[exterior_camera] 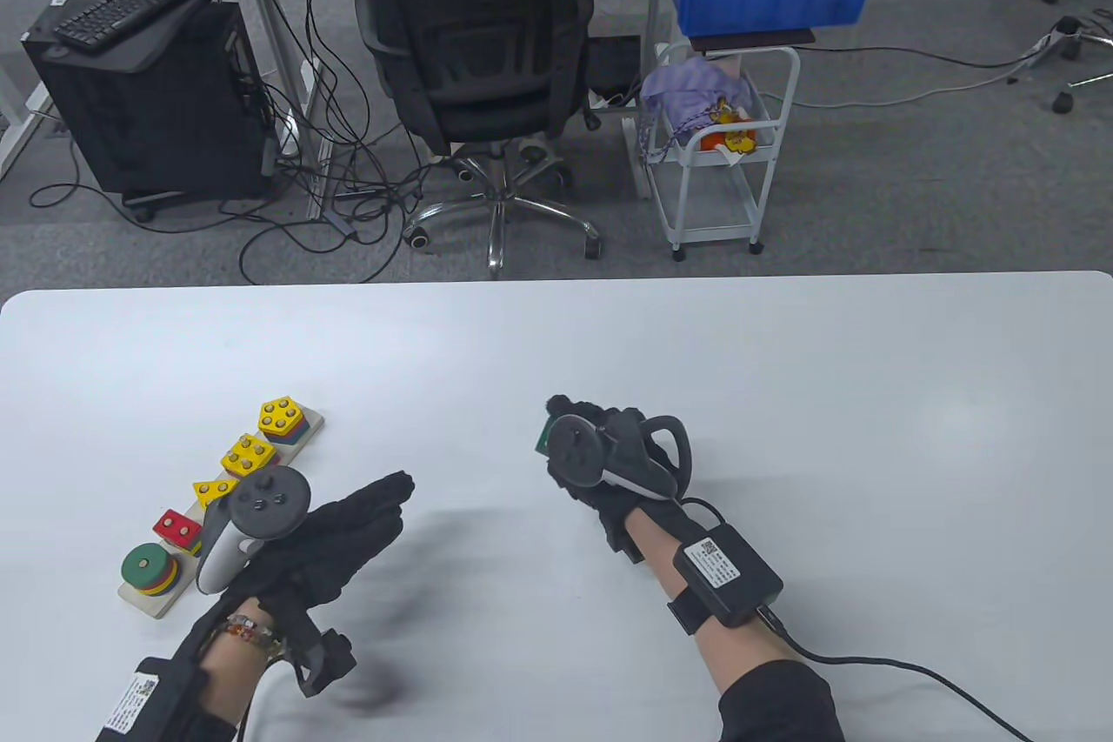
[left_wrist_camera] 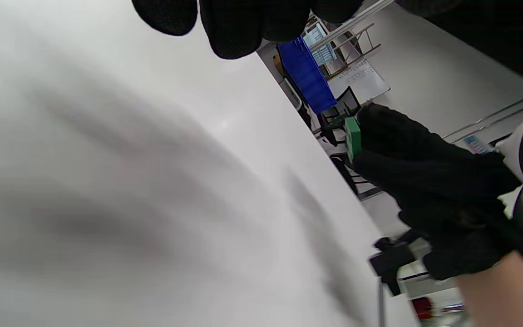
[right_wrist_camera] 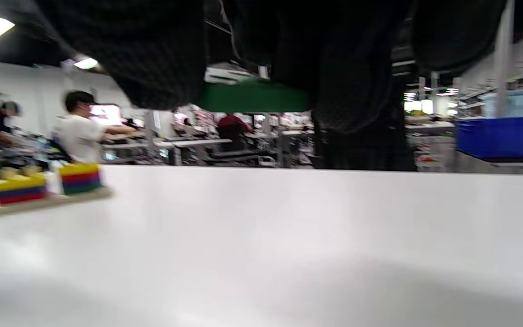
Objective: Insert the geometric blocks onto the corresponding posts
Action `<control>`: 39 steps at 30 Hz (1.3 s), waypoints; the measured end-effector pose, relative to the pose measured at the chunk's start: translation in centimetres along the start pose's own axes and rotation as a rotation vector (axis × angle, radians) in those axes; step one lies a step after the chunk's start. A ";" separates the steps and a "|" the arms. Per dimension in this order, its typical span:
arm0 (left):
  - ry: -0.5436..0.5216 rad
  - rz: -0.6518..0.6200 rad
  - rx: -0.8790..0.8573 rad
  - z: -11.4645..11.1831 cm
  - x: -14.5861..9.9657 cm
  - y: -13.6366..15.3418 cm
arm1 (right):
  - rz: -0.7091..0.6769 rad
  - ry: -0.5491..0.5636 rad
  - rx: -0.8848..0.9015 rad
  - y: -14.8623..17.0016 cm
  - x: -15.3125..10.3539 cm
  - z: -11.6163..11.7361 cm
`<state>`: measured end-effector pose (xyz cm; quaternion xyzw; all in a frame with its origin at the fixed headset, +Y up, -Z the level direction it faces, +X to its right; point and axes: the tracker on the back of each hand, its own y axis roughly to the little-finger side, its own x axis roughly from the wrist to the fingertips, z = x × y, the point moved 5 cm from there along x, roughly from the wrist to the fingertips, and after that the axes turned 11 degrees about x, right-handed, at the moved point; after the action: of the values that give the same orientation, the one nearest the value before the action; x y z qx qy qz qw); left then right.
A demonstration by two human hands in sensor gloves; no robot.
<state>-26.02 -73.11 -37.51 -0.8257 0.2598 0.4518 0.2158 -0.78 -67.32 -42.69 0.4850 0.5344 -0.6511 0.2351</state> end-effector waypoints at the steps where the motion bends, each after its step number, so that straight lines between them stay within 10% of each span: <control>1: 0.010 -0.007 -0.031 -0.2 0.0 -0.1 | -0.018 0.001 0.021 -0.8 -0.4 -0.2; 8: 0.123 -0.034 -0.146 -4.0 0.4 -1.7 | -0.285 0.055 0.173 -9.1 -4.5 -1.0; 17: 0.393 -0.150 -0.686 -7.2 0.1 -3.7 | -0.313 0.150 0.210 -11.1 -6.6 -1.7; 26: 0.034 -0.041 -0.110 -3.7 0.1 -2.2 | -0.212 -0.039 0.092 -7.7 -7.7 -1.2; 34: -0.260 0.016 0.297 2.1 -1.4 -2.2 | 0.058 -0.196 -0.009 2.8 -13.4 -1.6; 39: -0.456 0.270 0.721 6.8 -3.0 -1.8 | 0.230 -0.195 -0.041 9.2 -17.3 -2.4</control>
<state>-30.57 -67.04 -38.10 -0.5357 0.4518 0.5270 0.4808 14.98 -71.73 -31.58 0.4727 0.4631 -0.6528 0.3687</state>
